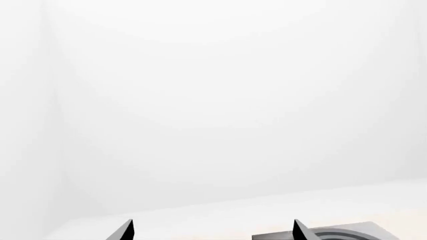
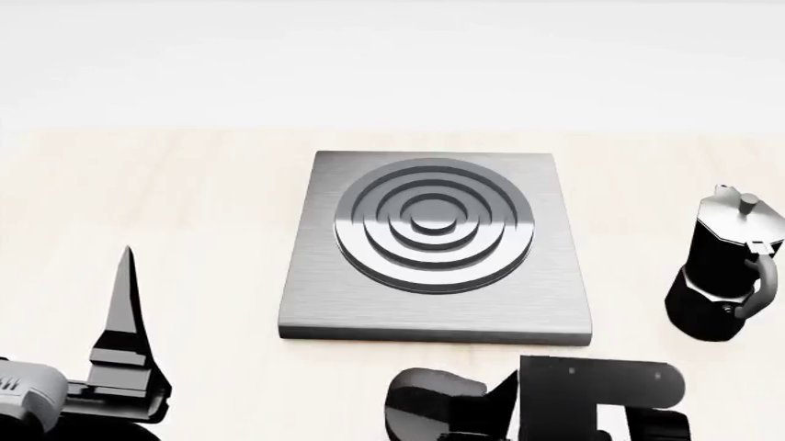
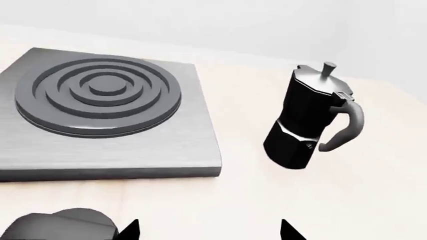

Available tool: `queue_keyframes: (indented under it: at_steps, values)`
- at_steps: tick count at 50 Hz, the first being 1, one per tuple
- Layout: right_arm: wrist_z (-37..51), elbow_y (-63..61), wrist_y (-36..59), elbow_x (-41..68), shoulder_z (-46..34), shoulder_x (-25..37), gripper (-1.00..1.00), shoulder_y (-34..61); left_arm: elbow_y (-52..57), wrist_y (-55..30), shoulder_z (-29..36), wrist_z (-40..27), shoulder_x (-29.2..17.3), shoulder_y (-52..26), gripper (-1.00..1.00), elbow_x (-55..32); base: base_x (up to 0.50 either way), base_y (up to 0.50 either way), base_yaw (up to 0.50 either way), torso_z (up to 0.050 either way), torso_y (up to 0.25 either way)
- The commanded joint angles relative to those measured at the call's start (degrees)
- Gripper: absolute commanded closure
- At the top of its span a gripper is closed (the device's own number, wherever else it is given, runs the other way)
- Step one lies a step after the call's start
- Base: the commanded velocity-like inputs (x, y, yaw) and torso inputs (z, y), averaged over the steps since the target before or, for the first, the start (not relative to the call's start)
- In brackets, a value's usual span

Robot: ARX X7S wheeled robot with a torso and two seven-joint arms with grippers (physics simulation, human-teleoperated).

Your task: Turn on the stove.

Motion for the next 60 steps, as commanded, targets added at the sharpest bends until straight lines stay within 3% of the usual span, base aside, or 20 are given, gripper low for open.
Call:
queue_keyframes:
  at_steps: [1, 9, 21, 60]
  values:
    - [1.5, -7.2, 2.5, -0.7, -2.9, 1.6, -1.0, 0.7, 0.0, 0.2, 0.0, -0.2, -0.2, 0.1, -1.0, -0.2, 0.0, 0.0, 0.0, 0.0, 0.0]
    - [2.2, -9.6, 3.2, -0.9, -3.7, 1.8, -1.0, 1.0, 0.4, -0.2, 0.0, -0.4, -0.3, 0.0, -1.0, -0.4, 0.0, 0.0, 0.0, 0.0, 0.0]
    - [2.9, -11.7, -2.9, -5.1, -9.3, 4.9, -1.0, 0.7, 0.2, 0.2, 0.1, -0.5, -0.4, -0.1, -1.0, -0.5, 0.0, 0.0, 0.0, 0.0, 0.0]
    - [4.7, -20.0, -1.3, -9.2, -17.0, 8.0, -1.0, 3.4, 0.5, 0.3, 0.8, -0.9, -0.8, -0.3, -1.0, -0.9, 0.0, 0.0, 0.0, 0.0, 0.0]
